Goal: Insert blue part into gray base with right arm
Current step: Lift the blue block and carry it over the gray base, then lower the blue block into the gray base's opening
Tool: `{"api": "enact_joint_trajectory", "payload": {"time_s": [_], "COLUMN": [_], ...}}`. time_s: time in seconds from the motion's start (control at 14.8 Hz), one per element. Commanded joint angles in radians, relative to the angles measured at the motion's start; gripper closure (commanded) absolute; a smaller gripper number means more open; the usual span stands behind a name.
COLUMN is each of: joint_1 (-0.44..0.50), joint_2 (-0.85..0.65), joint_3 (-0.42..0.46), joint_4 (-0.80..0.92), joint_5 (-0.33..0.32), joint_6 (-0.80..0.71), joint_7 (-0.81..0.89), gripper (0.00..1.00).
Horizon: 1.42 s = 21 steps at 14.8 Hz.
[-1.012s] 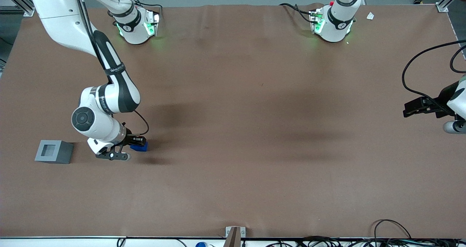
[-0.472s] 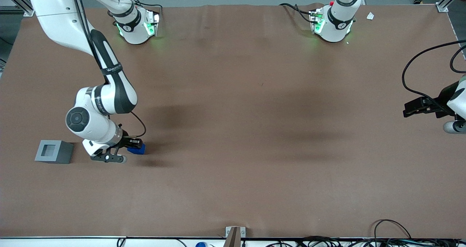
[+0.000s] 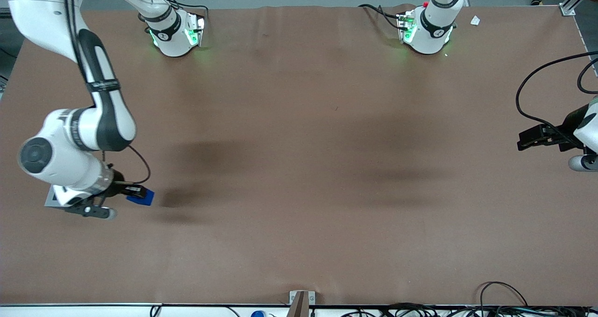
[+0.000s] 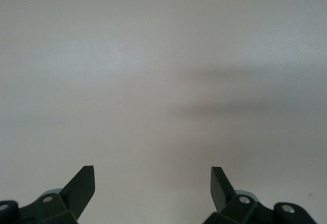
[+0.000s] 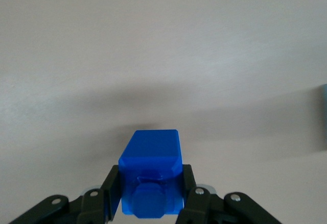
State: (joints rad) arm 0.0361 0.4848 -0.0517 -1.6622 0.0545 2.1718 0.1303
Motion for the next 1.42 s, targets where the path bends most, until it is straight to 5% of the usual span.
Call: {"api": "enact_joint_trajectory", "payload": {"time_s": [0.0, 0.81, 1.35], "joint_1": [-0.070, -0.311, -0.383], "joint_2": [-0.032, -0.029, 0.044], "joint_3": [0.015, 0.016, 0.016], "joint_4": [0.032, 0.070, 0.137], "joint_5": [-0.010, -0.010, -0.005], "joint_6": [-0.047, -0.044, -0.075], "joint_7": [-0.072, -0.455, -0.506], "gripper": [0.75, 0.76, 0.78]}}
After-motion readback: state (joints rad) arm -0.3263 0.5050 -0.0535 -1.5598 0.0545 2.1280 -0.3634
